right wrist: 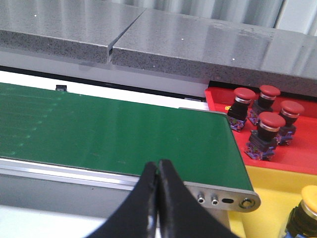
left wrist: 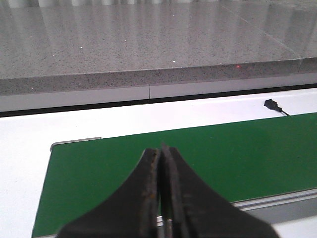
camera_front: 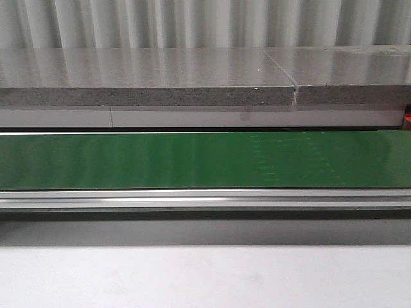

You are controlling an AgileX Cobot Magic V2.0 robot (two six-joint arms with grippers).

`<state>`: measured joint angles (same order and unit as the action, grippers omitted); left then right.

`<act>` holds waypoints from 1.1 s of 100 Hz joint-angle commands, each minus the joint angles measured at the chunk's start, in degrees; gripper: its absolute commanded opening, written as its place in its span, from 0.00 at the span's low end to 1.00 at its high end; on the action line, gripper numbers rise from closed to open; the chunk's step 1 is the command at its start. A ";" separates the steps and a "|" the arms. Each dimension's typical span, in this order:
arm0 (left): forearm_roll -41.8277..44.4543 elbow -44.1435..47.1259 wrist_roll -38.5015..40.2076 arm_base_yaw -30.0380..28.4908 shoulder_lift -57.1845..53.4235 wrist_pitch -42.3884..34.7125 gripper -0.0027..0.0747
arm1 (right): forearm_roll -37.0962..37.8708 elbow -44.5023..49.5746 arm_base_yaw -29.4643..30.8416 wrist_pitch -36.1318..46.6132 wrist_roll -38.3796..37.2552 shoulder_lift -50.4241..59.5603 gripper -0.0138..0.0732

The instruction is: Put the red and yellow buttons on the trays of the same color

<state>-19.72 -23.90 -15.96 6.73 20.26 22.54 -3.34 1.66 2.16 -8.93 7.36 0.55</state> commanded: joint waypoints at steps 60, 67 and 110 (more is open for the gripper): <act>-1.14 -1.48 0.03 0.34 0.34 -4.19 0.01 | 0.73 -0.39 0.03 5.13 -0.10 0.91 0.08; -1.14 -1.48 0.03 0.34 0.34 -4.19 0.01 | 0.73 -0.39 0.03 5.13 -0.10 0.91 0.08; -1.14 0.06 0.03 0.34 0.34 -4.43 0.01 | 0.73 -0.39 0.03 5.13 -0.10 0.91 0.08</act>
<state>-19.72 -22.97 -15.96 6.73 20.26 22.54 -3.25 1.66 2.16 -8.74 7.24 0.55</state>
